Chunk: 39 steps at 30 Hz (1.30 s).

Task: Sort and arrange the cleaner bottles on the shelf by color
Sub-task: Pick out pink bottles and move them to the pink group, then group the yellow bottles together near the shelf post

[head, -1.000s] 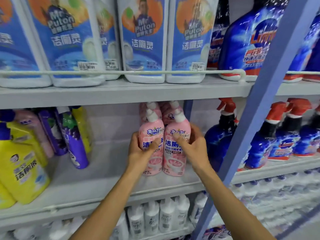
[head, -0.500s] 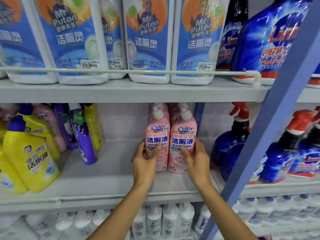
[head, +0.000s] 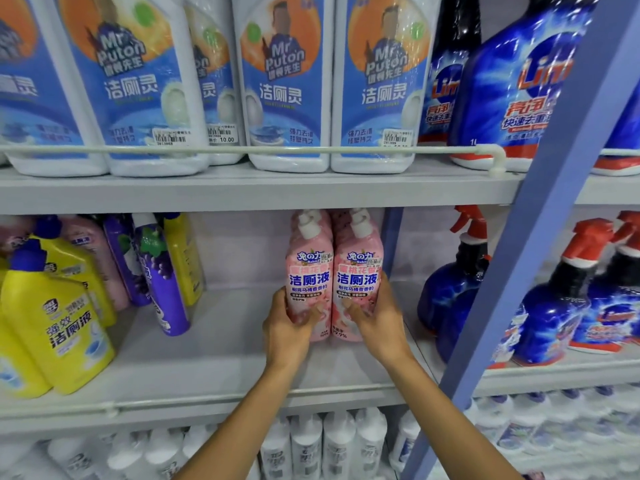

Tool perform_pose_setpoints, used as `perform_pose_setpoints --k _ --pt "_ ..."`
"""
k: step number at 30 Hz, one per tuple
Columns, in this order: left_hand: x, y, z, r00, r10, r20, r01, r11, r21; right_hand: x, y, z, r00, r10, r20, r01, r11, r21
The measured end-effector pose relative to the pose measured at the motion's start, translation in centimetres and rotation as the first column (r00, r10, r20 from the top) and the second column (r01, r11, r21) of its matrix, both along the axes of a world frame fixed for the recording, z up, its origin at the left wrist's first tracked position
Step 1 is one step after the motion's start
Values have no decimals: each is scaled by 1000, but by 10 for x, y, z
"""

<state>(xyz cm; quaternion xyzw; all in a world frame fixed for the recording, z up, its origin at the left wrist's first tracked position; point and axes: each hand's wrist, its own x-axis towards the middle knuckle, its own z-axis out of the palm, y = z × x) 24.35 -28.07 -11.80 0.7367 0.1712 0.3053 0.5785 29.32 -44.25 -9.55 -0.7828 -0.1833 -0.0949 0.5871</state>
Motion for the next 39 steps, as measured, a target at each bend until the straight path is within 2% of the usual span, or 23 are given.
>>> perform_pose_setpoints --k 6,17,22,25,29,39 --pt "1 -2 -2 1000 23 -1 -23 1000 3 7 -6 1 998 65 -27 -65 998 -1" --pt "2 -3 0 999 22 -28 -22 1000 13 3 -6 -5 999 40 -26 -39 999 29" --pt "-4 1 2 999 -40 -5 40 997 -60 -1 -6 -5 993 -12 -118 22 996 83" --pt "-8 6 5 995 -103 -2 102 992 -79 -14 -10 2 974 12 -227 16 993 118" --pt "-25 12 14 983 -182 6 182 976 -118 -36 -18 7 959 31 -282 20 984 175" --pt "-119 96 23 990 -57 126 89 960 -265 -103 19 17 954 50 -295 41 954 297"
